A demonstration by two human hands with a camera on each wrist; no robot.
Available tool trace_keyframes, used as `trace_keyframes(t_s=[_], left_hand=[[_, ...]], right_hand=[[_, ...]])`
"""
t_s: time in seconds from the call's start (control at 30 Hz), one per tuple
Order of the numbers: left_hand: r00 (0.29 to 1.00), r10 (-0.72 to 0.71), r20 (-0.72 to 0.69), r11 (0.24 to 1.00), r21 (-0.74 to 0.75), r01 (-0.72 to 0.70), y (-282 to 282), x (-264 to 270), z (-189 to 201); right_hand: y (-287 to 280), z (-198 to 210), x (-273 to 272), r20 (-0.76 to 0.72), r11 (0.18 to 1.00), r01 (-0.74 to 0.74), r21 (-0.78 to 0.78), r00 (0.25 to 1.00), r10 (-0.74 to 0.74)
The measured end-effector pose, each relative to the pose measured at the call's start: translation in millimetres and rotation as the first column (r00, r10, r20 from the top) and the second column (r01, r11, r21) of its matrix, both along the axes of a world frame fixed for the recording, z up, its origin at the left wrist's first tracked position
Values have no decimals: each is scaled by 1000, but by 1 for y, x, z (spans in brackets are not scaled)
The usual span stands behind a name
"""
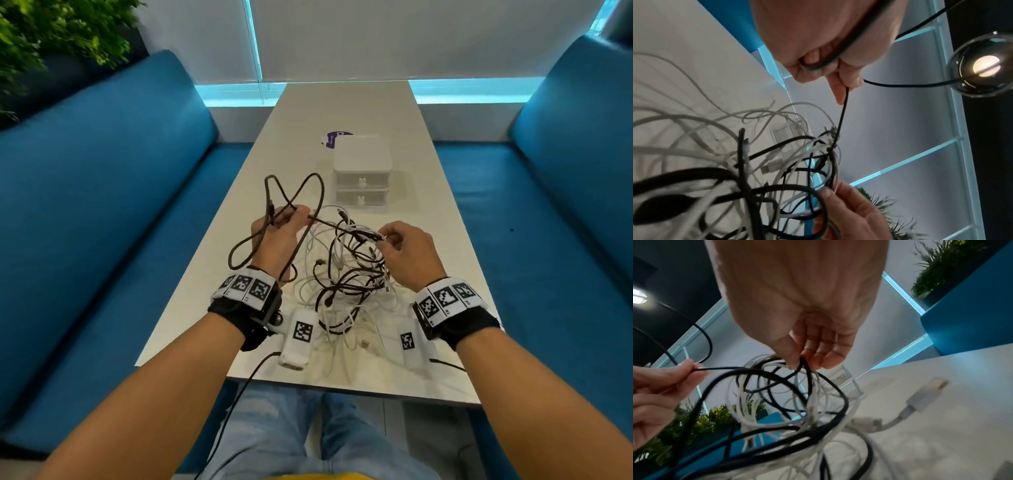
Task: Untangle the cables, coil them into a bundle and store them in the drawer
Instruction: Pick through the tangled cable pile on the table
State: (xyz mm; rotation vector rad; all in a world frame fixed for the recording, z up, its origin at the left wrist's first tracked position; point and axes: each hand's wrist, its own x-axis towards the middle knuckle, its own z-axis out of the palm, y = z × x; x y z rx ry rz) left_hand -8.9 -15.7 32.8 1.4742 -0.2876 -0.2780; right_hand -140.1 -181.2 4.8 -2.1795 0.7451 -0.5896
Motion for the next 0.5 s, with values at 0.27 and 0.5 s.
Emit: trace_keyframes(t_s=[0.27,0.5], left_hand=[[999,17,-49,999,40,-15,14,8,-3],[989,21,-146,996,-81,-33,17,4,2]], right_hand=[[8,-1,7,-70,999,-12,-30,998,10],[9,13,21,-118,999,38,-17,992,-39]])
